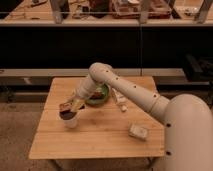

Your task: Place the eraser in the ceramic cup

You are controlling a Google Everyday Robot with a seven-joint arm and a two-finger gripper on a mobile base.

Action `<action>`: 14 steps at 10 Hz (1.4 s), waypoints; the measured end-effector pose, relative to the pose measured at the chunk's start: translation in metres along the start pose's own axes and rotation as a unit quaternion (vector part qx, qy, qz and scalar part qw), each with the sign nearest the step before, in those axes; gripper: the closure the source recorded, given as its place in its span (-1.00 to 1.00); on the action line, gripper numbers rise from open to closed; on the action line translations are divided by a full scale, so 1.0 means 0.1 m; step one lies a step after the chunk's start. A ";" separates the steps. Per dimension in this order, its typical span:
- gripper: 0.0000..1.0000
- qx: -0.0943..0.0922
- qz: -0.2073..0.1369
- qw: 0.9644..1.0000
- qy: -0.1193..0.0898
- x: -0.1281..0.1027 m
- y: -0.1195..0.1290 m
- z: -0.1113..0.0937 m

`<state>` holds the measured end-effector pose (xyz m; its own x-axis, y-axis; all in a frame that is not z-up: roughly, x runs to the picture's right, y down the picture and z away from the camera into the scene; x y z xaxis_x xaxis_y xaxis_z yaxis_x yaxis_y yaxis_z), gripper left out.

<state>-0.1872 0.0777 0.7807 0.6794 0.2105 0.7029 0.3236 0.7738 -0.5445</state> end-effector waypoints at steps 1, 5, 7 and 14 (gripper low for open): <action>1.00 -0.002 -0.003 1.000 0.002 -0.03 0.02 0.04; 0.93 0.004 -0.024 1.000 0.016 -0.17 0.12 0.06; 0.49 0.005 -0.033 0.999 0.022 -0.22 0.23 0.05; -0.60 -0.003 -0.008 0.999 -0.048 -0.22 0.40 0.08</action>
<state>-0.1946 0.1091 0.7470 0.6076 0.2545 0.7524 0.3378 0.7746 -0.5347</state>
